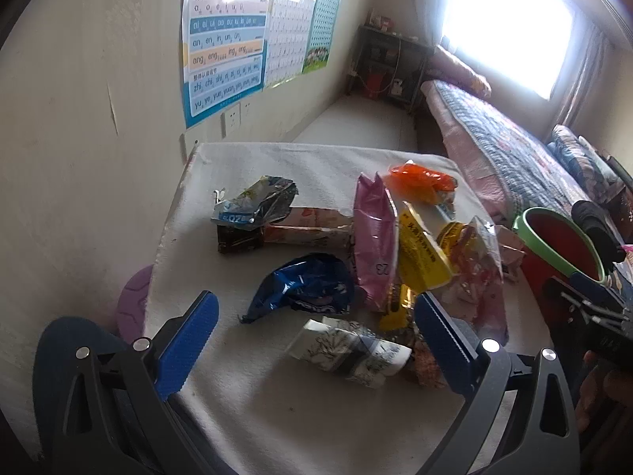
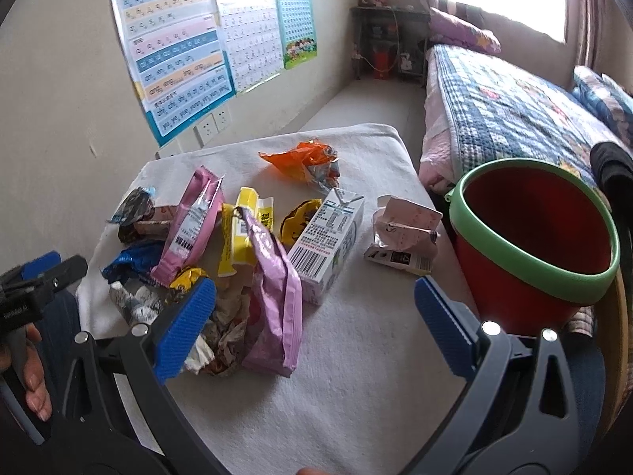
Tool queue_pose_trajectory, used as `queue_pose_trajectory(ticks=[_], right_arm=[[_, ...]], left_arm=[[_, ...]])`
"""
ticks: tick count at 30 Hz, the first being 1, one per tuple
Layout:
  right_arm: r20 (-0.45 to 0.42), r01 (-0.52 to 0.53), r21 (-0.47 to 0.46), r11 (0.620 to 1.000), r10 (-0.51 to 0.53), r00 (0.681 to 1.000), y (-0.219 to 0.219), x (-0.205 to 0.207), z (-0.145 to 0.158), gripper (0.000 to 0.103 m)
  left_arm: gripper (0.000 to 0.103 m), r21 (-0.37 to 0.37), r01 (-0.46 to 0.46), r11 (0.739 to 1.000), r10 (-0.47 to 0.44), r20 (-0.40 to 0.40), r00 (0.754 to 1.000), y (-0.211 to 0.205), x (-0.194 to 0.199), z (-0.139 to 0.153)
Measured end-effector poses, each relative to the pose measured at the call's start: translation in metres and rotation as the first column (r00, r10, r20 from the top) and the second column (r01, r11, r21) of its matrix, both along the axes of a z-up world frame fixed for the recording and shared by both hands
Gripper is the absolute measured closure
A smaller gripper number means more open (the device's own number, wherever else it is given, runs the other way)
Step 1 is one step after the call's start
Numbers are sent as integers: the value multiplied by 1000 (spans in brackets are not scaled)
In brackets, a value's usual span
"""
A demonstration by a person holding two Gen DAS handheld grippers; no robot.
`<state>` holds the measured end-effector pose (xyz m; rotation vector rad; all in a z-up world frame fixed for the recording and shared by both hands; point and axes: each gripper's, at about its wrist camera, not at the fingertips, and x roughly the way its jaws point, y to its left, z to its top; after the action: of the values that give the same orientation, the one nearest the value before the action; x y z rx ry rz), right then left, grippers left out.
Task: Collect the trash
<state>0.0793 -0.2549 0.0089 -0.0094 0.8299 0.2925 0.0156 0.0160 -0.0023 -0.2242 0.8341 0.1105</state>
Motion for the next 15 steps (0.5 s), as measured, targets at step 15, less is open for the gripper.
queue_pose_trajectory(ticks=[15], right_arm=[[-96,79,-39,996,-82,992,5,65,-1,4]], left_arm=[[9,19,29,999,-27,-106,994,41,53,-1]])
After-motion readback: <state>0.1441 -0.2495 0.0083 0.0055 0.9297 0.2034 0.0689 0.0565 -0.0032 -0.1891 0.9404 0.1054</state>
